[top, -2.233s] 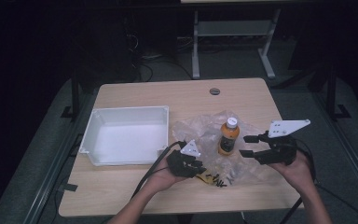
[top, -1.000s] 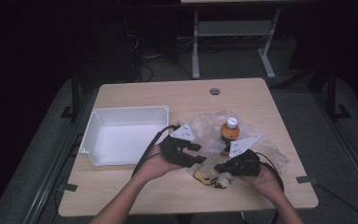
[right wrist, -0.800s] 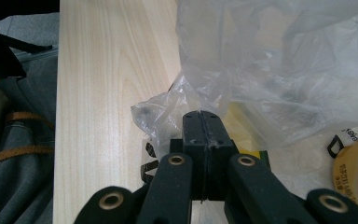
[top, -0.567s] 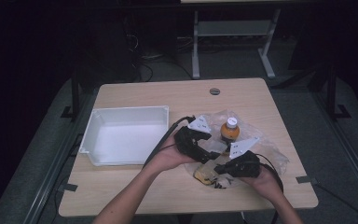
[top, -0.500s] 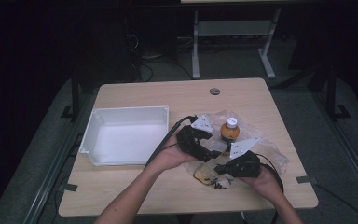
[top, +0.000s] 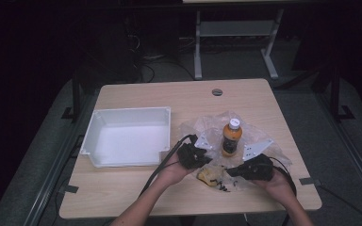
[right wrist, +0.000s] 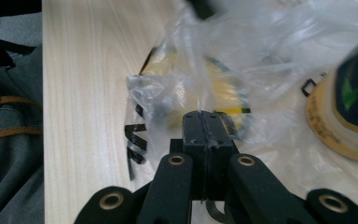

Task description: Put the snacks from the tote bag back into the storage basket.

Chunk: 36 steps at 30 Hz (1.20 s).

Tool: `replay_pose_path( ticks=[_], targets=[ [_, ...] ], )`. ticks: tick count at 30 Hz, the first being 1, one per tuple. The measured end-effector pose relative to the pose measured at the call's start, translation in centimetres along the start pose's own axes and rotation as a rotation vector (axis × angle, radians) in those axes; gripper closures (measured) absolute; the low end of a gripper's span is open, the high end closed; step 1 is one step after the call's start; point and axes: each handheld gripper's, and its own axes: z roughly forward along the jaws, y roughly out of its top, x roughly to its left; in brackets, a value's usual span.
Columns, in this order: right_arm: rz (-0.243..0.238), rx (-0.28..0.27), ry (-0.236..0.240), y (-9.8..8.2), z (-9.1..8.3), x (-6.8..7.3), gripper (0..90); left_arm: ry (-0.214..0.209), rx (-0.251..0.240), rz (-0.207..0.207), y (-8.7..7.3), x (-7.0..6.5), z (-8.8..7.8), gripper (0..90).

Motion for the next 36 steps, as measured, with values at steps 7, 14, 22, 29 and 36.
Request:
replay_pose_path(
  ticks=[7, 14, 22, 29, 36],
  targets=[
    [0.002, 0.028, -0.012, -0.1, 0.2, -0.1, 89.5, -0.017, 0.015, 0.006, -1.9, -0.9, 0.8, 89.3],
    [-0.005, 0.041, -0.035, 0.1, 0.2, 0.1, 79.2, -0.021, -0.013, -0.022, -2.8, -1.3, 1.2, 89.3],
    [-0.039, -0.123, -0.061, 2.8, -2.0, 1.5, 59.8, -0.023, -0.017, 0.003, -2.9, -1.3, 1.1, 89.2],
    [-0.105, -0.094, -0.058, 5.5, 0.3, 1.3, 66.3, -0.038, -0.019, 0.009, -2.8, -1.5, 1.3, 89.2],
    [-0.061, -0.03, -0.02, 5.2, 2.2, -0.3, 86.5, -0.055, -0.018, 0.01, -2.9, -1.6, 1.2, 85.1]
  ],
)
